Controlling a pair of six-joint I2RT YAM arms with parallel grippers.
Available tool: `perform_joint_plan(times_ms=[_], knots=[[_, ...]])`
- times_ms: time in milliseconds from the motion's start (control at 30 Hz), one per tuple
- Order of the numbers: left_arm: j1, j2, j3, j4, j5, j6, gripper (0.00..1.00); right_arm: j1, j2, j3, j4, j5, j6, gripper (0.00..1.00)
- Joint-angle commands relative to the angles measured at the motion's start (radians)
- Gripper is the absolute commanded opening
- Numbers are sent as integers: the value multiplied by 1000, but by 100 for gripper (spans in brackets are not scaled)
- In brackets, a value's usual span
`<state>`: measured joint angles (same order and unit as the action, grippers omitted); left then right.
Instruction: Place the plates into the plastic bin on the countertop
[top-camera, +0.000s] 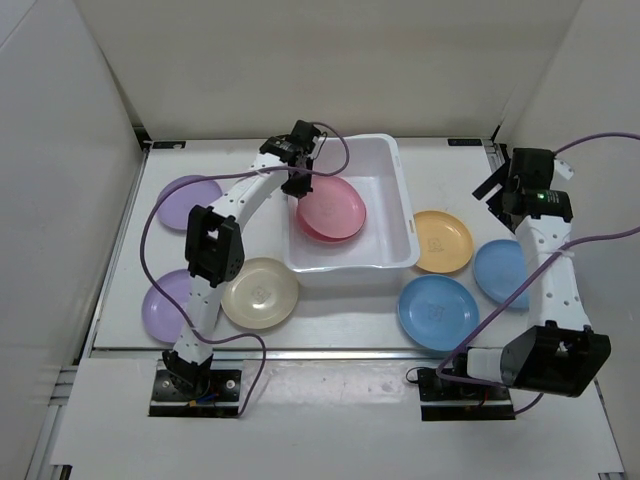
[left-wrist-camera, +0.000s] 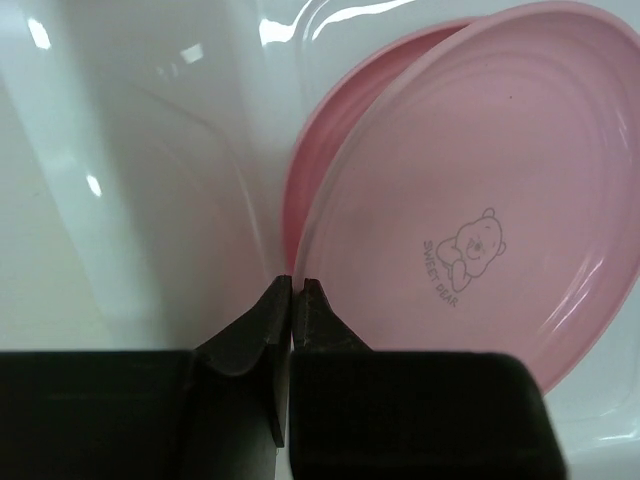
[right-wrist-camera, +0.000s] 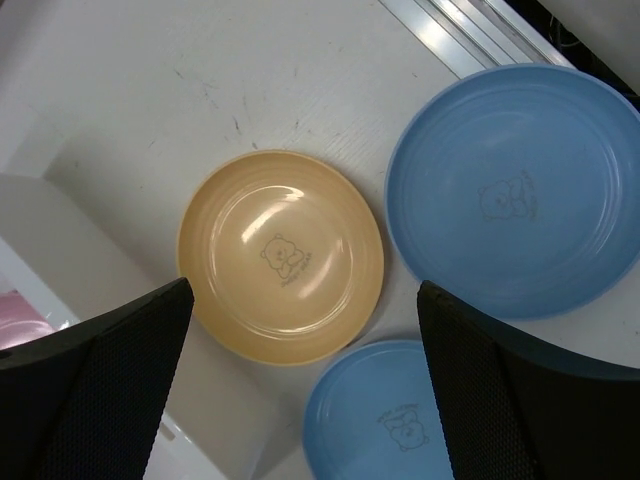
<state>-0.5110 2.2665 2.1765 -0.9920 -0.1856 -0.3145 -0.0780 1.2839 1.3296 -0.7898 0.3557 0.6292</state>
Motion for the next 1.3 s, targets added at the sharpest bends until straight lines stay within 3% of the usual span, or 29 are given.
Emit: perform_joint_plan(times_ms=[0,67,100,133,200,233,333,433,567,700,833,933,1000,1067,1267], knots=[[8,-33,46,-57,-40,11,10,-51,-18,-21,17,-63,3,95],[6,-25,43,-66,-54,8,14,-63,-14,-36,37,-83,-2,95],[8,-24,45,-66,-52,8,22,-74,-12,-50,40,-93,-3,96],[6,-21,48,-65,-45,11,46,-77,1,-55,47,-103,-9,96],[3,-18,58,-62,-34,17,56,-75,17,-64,44,-113,-14,96],[0,-19,62,-59,-32,20,69,-77,34,-70,44,-115,-19,96],[-7,-18,95,-53,-38,26,88,-77,60,-90,41,-109,-25,96],[-9,-19,144,-48,-40,37,99,-83,74,-112,40,-106,-23,96],[-9,-33,210,-27,-14,57,100,-108,104,-162,52,-126,-14,96],[-8,-93,244,21,-2,71,100,-131,156,-222,121,-240,-11,90],[-9,-244,188,30,-102,57,100,-129,222,-257,182,-319,-14,85],[-9,-366,-11,73,-228,9,99,-126,272,-248,190,-333,-36,81],[2,-504,-226,110,-261,-40,99,-126,285,-242,190,-337,-40,78],[34,-634,-430,168,-256,-87,100,-117,282,-260,184,-339,-48,78],[112,-875,-785,223,-253,-218,100,-105,276,-328,214,-337,-39,78]])
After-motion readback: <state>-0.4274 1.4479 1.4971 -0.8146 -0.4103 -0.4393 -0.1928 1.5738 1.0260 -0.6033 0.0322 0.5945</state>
